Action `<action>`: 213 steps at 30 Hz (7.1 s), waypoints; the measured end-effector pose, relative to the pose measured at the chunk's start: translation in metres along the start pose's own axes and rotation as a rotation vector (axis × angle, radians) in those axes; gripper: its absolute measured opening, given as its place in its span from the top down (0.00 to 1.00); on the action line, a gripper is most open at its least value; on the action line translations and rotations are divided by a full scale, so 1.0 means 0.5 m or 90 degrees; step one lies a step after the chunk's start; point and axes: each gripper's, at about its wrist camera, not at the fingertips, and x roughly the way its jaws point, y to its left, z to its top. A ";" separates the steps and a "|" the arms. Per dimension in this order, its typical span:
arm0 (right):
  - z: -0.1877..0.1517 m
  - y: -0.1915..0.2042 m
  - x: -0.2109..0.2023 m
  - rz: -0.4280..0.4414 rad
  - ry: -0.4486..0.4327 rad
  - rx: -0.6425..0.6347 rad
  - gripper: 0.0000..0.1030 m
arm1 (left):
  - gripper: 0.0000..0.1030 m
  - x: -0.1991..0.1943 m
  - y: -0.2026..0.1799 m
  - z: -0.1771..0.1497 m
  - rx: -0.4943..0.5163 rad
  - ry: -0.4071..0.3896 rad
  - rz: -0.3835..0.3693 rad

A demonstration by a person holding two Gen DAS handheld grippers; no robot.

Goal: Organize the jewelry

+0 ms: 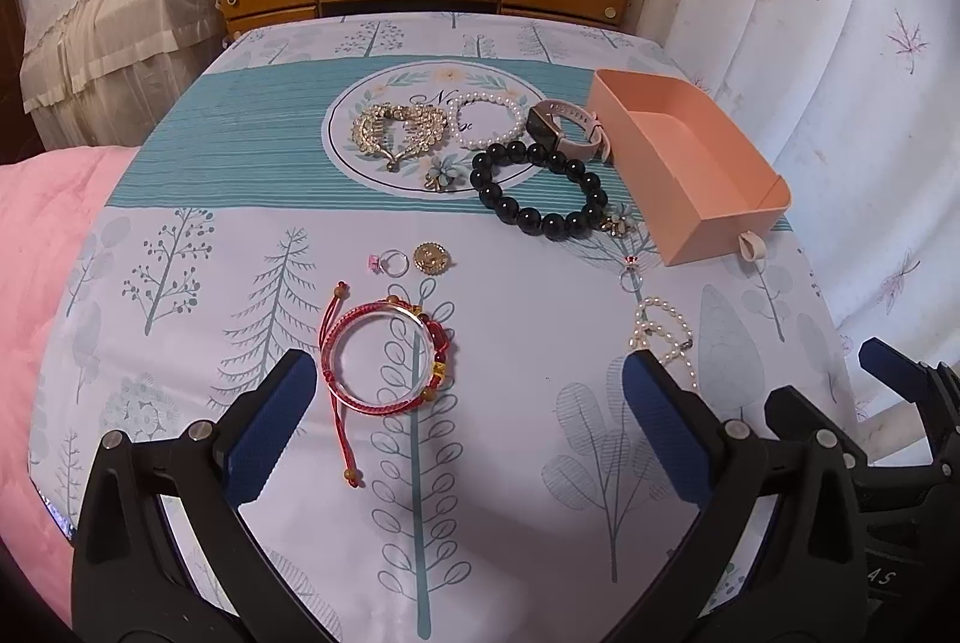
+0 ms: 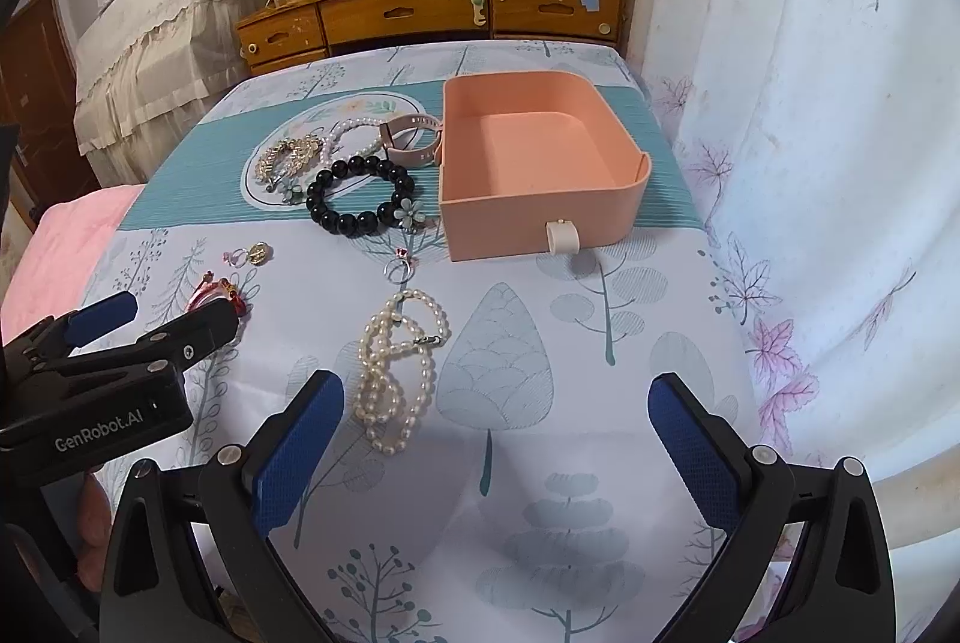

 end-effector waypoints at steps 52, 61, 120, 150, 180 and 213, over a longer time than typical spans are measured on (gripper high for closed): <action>-0.022 0.015 -0.010 0.027 0.005 -0.012 0.01 | 0.01 -0.008 0.010 -0.023 0.001 0.036 -0.007; 0.019 0.024 0.018 0.029 0.033 -0.074 0.01 | 0.01 -0.016 0.034 0.013 0.019 0.009 0.000; 0.106 0.142 0.198 0.097 0.244 -0.233 0.86 | 0.39 0.173 0.014 0.049 0.081 0.322 -0.090; 0.332 -0.016 -0.021 0.196 0.067 -0.079 0.95 | 0.93 0.009 -0.060 0.267 0.102 0.132 -0.104; 0.434 -0.184 0.057 0.126 0.096 0.064 0.95 | 0.92 0.183 -0.325 0.428 0.142 0.094 -0.263; 0.355 -0.172 0.115 0.106 0.131 0.052 0.78 | 0.50 0.227 -0.212 0.353 0.102 0.142 -0.181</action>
